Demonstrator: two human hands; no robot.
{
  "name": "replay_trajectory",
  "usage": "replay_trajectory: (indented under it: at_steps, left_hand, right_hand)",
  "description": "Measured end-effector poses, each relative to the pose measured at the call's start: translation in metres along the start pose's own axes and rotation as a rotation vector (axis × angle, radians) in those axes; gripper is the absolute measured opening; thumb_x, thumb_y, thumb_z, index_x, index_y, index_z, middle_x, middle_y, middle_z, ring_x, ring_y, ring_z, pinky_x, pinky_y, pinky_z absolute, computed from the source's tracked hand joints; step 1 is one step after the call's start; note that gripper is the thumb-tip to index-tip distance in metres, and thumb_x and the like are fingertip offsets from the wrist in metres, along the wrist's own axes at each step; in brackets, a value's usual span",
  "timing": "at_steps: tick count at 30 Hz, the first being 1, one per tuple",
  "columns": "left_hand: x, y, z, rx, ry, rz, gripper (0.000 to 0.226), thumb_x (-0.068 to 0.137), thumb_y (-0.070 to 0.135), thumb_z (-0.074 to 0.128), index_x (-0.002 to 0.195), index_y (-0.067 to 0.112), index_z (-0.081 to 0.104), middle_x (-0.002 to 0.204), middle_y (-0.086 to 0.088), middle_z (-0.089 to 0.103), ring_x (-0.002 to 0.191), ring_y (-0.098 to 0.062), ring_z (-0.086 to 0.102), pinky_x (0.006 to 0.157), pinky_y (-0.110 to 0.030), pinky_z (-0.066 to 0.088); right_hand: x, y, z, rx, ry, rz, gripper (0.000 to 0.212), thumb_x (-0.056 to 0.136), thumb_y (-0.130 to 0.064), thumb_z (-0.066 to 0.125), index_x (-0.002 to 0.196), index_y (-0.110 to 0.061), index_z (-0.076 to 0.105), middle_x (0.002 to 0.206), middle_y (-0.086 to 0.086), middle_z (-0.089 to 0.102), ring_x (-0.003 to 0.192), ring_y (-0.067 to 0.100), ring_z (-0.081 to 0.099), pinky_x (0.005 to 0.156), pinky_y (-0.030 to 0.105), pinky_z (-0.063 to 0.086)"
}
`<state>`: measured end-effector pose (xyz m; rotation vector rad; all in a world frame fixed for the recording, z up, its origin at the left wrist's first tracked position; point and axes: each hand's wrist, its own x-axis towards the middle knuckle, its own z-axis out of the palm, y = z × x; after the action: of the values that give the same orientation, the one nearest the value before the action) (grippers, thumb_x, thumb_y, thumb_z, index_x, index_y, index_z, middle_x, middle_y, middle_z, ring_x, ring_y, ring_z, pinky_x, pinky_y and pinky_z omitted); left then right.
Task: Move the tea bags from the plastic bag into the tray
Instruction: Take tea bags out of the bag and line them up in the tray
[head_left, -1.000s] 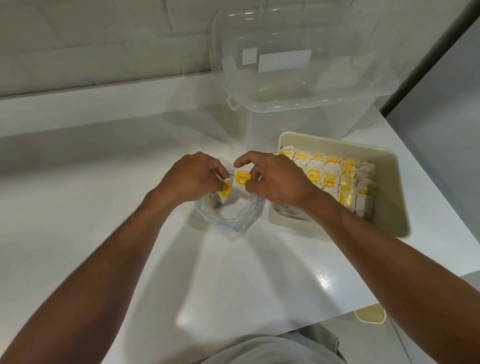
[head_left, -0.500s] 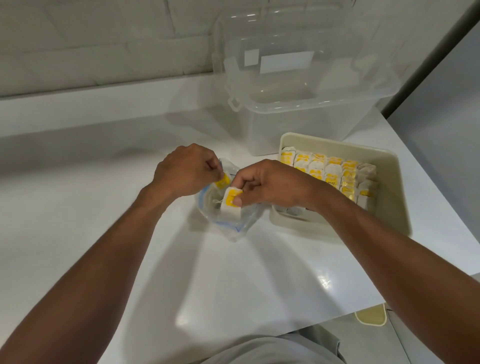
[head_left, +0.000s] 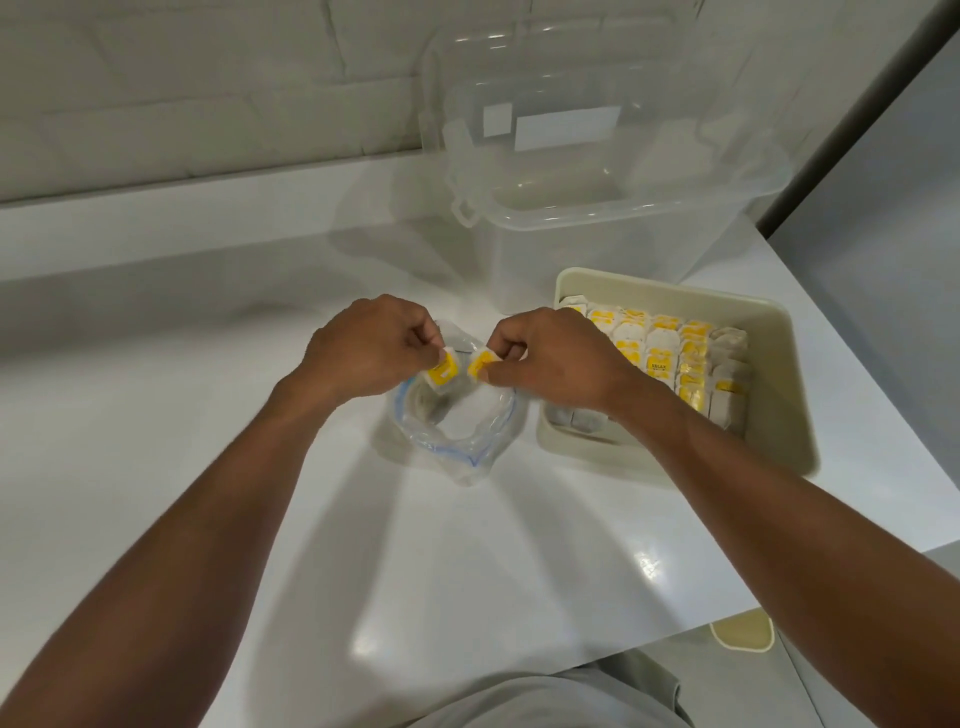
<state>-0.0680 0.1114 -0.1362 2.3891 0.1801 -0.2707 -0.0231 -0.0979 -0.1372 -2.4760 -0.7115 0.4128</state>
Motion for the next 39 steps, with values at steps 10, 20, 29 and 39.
replay_trajectory:
  at_steps: [10, 20, 29, 39]
  left_hand:
    - [0.001, 0.002, 0.000, 0.224, 0.171, 0.027, 0.007, 0.087, 0.037, 0.068, 0.083, 0.034, 0.072, 0.078, 0.020, 0.068, 0.080, -0.007, 0.063, 0.066, -0.029, 0.049]
    - [0.000, 0.008, -0.001, 0.164, 0.125, 0.029, 0.008, 0.085, 0.035, 0.066, 0.078, 0.034, 0.068, 0.078, 0.019, 0.070, 0.074, -0.006, 0.067, 0.073, -0.040, 0.058]
    - [-0.006, 0.019, -0.004, -0.052, 0.006, 0.039, 0.007, 0.088, 0.025, 0.069, 0.082, 0.028, 0.070, 0.076, 0.009, 0.073, 0.055, -0.008, 0.063, 0.067, -0.029, 0.053]
    - [-0.006, 0.053, -0.001, -0.089, 0.027, 0.186, 0.004, 0.090, 0.029, 0.070, 0.087, 0.032, 0.069, 0.077, 0.008, 0.073, 0.061, -0.012, 0.068, 0.068, -0.029, 0.056]
  right_hand:
    - [-0.003, 0.007, -0.006, 0.080, 0.019, -0.037, 0.017, 0.081, -0.042, 0.074, 0.082, -0.025, 0.074, 0.072, -0.008, 0.068, 0.063, 0.004, 0.055, 0.060, 0.016, 0.039]
    - [-0.009, 0.004, -0.012, 0.236, -0.160, -0.101, 0.011, 0.080, -0.035, 0.079, 0.083, -0.026, 0.074, 0.069, -0.008, 0.065, 0.057, -0.002, 0.050, 0.056, 0.010, 0.036]
    - [-0.002, 0.005, -0.007, 0.120, -0.060, -0.033, 0.011, 0.079, -0.041, 0.077, 0.078, -0.033, 0.070, 0.065, -0.015, 0.062, 0.058, -0.002, 0.054, 0.055, 0.012, 0.037]
    - [-0.025, 0.033, -0.030, 0.346, 0.071, -0.019, 0.009, 0.078, -0.033, 0.080, 0.079, -0.030, 0.072, 0.074, -0.009, 0.070, 0.071, 0.013, 0.064, 0.072, 0.033, 0.052]
